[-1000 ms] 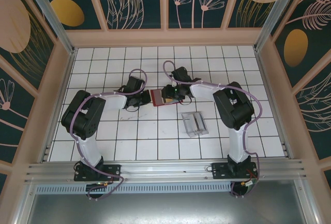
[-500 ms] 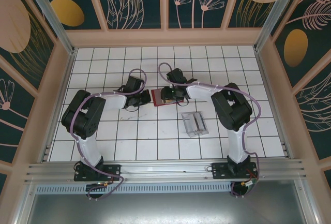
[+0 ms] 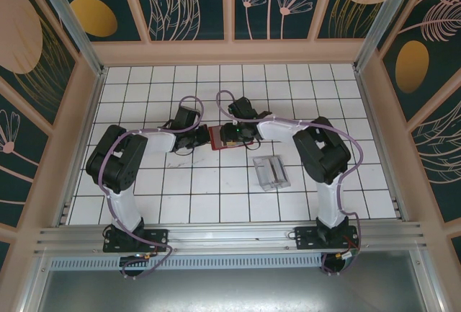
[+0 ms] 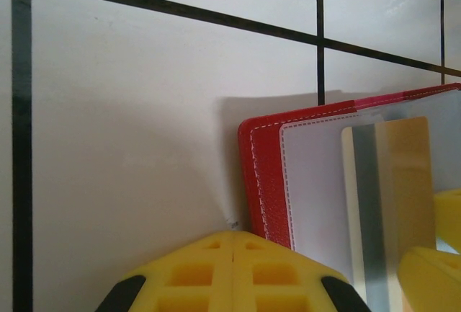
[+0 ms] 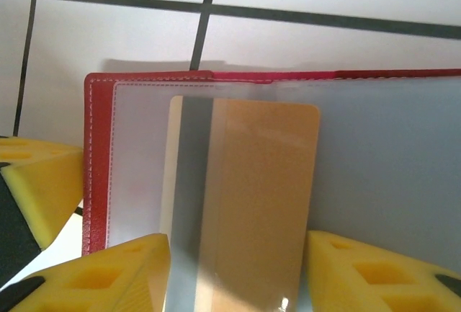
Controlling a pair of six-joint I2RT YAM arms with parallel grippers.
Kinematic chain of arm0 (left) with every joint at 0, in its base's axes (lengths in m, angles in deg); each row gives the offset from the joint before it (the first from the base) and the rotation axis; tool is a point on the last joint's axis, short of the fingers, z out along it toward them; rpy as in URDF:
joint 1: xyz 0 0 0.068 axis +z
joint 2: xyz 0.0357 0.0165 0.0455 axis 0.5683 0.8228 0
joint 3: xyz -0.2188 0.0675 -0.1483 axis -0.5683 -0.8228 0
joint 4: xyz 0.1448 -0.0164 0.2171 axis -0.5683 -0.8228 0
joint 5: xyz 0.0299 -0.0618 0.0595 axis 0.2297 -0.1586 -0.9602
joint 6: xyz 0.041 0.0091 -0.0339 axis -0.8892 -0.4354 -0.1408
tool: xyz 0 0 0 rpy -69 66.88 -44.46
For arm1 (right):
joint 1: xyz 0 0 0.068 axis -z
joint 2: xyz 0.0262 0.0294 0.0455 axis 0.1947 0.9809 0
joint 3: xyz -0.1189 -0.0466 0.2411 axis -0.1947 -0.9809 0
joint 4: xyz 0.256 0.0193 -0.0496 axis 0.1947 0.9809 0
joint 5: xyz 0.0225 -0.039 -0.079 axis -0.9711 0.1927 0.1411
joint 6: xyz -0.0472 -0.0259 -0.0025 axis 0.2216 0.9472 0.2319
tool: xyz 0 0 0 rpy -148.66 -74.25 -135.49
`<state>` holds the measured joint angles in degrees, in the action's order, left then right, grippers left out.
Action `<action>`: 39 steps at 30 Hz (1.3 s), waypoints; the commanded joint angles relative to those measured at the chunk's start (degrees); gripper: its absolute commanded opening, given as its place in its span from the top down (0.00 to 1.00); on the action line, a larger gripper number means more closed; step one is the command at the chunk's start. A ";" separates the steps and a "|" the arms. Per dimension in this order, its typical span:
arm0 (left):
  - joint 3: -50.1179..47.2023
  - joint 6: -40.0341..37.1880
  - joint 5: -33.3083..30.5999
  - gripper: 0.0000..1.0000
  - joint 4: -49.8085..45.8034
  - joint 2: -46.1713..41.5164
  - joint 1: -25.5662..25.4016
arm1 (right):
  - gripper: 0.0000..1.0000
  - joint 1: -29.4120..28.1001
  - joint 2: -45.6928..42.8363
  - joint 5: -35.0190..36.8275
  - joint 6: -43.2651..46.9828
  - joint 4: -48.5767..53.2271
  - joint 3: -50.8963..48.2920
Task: Put the credit cards into the card holder
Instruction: Insert the credit card into the card slot.
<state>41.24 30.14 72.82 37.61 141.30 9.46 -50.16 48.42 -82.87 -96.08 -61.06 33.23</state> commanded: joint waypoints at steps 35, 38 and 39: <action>-1.34 0.97 1.39 1.00 -0.13 5.12 -0.23 | 0.48 -4.99 3.79 1.31 4.74 -0.74 3.85; -1.25 1.16 1.66 1.00 0.05 5.21 -0.23 | 0.47 -6.35 3.89 1.74 5.55 -1.28 4.12; -1.25 1.16 1.73 1.00 0.05 5.21 -0.23 | 0.47 -6.49 3.89 1.99 5.62 -1.15 4.24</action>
<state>41.24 30.57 74.11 39.38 142.04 9.68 -54.71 51.20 -80.03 -92.52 -62.46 35.72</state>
